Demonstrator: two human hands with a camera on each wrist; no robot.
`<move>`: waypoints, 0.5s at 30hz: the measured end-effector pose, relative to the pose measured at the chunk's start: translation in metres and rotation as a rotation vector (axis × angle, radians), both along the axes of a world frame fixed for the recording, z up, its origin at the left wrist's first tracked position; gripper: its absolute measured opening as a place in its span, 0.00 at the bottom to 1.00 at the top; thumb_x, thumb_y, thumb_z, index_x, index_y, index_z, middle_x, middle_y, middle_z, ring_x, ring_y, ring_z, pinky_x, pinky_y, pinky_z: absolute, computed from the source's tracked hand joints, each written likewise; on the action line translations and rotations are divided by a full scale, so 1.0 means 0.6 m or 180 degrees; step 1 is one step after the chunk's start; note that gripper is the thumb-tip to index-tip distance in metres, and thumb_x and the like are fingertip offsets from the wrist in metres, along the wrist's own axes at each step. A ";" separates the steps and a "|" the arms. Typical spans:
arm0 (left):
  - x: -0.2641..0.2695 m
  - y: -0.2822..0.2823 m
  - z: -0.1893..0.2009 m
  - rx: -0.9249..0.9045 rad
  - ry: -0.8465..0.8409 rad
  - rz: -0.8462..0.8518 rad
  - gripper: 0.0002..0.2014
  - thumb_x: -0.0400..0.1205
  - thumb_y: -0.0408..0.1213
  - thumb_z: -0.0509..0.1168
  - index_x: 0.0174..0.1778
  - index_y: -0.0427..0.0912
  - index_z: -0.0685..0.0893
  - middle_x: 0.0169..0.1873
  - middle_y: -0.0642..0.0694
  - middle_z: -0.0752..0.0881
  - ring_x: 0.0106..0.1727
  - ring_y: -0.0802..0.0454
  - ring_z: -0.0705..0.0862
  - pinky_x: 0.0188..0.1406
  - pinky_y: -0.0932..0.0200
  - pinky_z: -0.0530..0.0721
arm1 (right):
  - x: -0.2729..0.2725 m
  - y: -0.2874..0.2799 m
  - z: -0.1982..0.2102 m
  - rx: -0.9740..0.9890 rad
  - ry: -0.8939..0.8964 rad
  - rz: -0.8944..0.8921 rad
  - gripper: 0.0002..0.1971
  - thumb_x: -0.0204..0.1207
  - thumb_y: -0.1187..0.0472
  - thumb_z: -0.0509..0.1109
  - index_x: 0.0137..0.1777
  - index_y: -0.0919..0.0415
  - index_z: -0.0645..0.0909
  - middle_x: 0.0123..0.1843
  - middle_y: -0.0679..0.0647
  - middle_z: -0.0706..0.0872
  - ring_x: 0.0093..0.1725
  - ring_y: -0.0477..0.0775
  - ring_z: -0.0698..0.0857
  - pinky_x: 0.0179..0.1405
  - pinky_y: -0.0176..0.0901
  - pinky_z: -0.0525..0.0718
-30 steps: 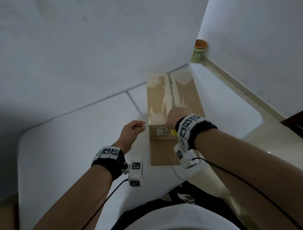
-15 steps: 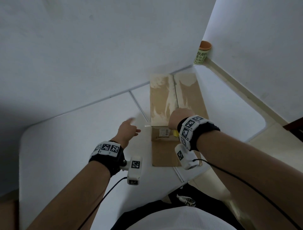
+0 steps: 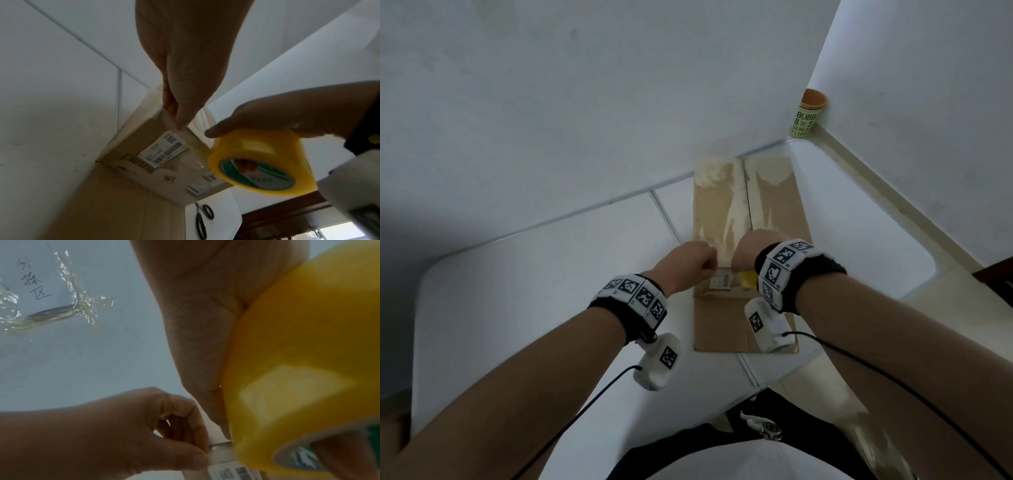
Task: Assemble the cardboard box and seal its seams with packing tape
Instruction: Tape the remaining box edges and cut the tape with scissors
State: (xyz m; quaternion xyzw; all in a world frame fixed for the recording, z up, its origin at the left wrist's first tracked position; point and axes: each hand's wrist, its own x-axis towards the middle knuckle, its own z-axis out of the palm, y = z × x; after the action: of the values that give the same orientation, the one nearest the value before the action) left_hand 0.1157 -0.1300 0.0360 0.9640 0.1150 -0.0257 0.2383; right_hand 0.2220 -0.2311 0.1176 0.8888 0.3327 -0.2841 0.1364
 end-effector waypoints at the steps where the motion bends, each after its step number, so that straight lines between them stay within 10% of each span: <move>1: 0.010 -0.004 0.003 0.0075 0.0047 -0.0081 0.04 0.80 0.35 0.66 0.48 0.41 0.82 0.45 0.47 0.82 0.43 0.52 0.77 0.42 0.62 0.71 | 0.008 0.000 -0.003 -0.0041 0.0065 -0.0022 0.19 0.75 0.50 0.67 0.62 0.57 0.82 0.57 0.58 0.83 0.63 0.62 0.82 0.60 0.54 0.79; 11: 0.061 -0.013 0.000 0.0525 0.0494 -0.0340 0.09 0.80 0.39 0.67 0.48 0.39 0.76 0.46 0.42 0.80 0.43 0.47 0.78 0.42 0.55 0.77 | 0.039 -0.009 -0.018 -0.0359 0.0774 0.0212 0.26 0.81 0.49 0.63 0.76 0.62 0.71 0.75 0.61 0.74 0.74 0.63 0.73 0.75 0.54 0.70; 15: 0.063 -0.012 -0.008 0.0543 0.0473 -0.0361 0.10 0.79 0.40 0.67 0.49 0.40 0.75 0.48 0.41 0.81 0.47 0.43 0.82 0.46 0.52 0.81 | 0.030 -0.031 0.040 -0.0361 0.1051 0.0119 0.26 0.83 0.52 0.63 0.77 0.65 0.67 0.68 0.62 0.74 0.65 0.61 0.76 0.61 0.50 0.74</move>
State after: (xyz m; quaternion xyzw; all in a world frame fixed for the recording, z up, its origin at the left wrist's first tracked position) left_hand 0.1538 -0.1375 0.0310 0.9812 0.0794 -0.1006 0.1445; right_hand 0.2398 -0.2499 0.1415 0.8147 0.3505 -0.4419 0.1350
